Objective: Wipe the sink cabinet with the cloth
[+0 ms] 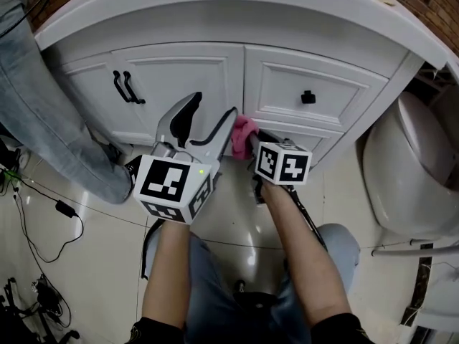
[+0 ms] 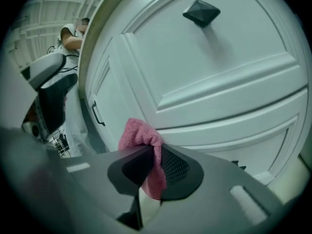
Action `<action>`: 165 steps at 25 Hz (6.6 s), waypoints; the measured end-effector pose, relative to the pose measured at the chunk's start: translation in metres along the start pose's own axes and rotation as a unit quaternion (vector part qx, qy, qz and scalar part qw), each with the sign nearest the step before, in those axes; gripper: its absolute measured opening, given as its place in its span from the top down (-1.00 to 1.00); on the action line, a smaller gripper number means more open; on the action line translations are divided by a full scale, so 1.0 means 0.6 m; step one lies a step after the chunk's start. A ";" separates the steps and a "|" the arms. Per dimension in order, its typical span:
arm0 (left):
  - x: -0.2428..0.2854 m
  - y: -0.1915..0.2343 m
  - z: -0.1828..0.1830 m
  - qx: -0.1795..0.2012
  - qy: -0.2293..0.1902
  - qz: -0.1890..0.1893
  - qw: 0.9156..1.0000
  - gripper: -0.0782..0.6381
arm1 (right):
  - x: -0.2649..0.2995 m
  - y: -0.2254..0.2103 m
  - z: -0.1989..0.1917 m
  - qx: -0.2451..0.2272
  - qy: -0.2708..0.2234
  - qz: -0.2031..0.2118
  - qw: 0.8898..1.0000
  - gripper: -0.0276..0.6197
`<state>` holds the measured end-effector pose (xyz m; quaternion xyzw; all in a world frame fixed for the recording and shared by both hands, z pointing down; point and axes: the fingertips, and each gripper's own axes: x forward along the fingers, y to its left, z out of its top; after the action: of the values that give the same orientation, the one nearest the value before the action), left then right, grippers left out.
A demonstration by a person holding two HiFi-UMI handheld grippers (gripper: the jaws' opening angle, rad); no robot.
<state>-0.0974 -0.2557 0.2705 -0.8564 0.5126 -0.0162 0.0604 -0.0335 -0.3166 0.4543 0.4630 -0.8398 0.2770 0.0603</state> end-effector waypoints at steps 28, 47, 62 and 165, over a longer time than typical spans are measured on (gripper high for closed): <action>0.039 -0.025 -0.038 -0.070 0.010 -0.021 0.997 0.10 | -0.098 -0.159 -0.003 0.114 -0.010 -0.051 0.992 0.80; 0.019 -0.003 -0.025 -0.073 -0.002 -0.008 0.997 0.10 | -0.096 -0.222 -0.028 0.060 0.017 -0.157 0.986 0.79; 0.048 -0.021 -0.029 -0.111 -0.009 -0.024 0.994 0.10 | -0.189 -0.312 -0.043 0.103 0.000 -0.246 0.964 0.78; -0.150 -0.197 0.099 0.008 -0.031 -0.015 0.999 0.10 | -0.556 0.036 0.171 -0.218 -0.265 -0.088 0.935 0.78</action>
<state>-0.0309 -0.1160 0.2288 -0.8636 0.4973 0.0048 0.0828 0.1531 -0.1130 0.2399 0.5670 -0.8210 -0.0523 -0.0405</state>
